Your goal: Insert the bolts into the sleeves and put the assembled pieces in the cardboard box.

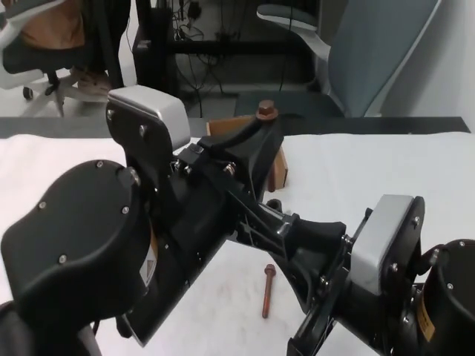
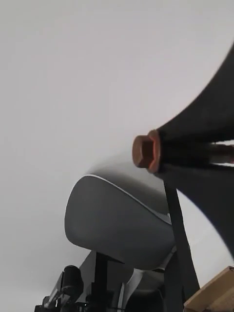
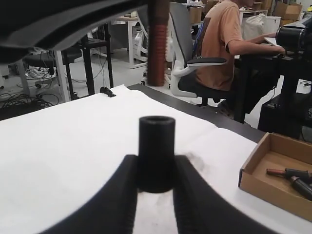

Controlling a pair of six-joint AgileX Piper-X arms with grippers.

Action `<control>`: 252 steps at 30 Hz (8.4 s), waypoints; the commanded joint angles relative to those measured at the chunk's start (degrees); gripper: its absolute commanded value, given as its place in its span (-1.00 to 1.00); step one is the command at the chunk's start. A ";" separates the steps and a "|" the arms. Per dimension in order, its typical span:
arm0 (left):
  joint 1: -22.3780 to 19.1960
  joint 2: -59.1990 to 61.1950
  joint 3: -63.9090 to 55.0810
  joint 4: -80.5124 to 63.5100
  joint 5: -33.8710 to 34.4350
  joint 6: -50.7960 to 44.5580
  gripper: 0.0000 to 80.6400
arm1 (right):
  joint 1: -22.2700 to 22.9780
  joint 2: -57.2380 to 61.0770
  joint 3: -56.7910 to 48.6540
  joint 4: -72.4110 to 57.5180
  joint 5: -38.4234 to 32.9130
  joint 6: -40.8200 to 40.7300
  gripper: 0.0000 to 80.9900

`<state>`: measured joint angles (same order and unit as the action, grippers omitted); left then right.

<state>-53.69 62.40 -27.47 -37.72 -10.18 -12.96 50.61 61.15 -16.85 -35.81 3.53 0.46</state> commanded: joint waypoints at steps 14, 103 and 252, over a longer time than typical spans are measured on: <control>-0.28 0.16 -0.20 3.92 1.95 -1.24 -0.96 | 0.05 0.00 -0.19 -4.40 0.72 -0.88 -0.99; 31.03 27.27 -21.59 56.00 3.91 -0.31 -0.98 | -21.22 55.83 -82.35 97.41 1.05 12.76 0.61; 6.17 13.97 16.82 -25.14 10.50 5.82 -0.95 | -2.32 7.90 -17.33 9.32 -10.03 9.88 -0.99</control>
<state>-47.38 76.34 -10.23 -62.51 1.79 -8.00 48.17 69.40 -33.50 -25.17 -5.92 9.73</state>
